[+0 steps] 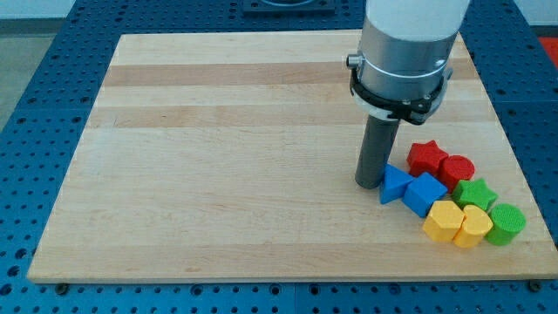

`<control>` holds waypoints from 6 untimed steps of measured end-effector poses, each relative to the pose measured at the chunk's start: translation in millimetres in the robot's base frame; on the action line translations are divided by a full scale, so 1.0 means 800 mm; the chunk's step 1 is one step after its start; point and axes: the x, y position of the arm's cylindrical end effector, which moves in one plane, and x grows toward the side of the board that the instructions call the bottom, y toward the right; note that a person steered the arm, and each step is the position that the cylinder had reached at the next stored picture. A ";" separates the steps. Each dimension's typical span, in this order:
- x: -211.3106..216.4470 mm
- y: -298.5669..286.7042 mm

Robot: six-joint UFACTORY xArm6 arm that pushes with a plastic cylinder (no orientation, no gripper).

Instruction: Move your arm to the bottom right corner

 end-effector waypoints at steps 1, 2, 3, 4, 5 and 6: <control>0.000 -0.005; 0.011 -0.044; 0.062 -0.063; 0.112 -0.038; 0.140 0.013; 0.141 0.054</control>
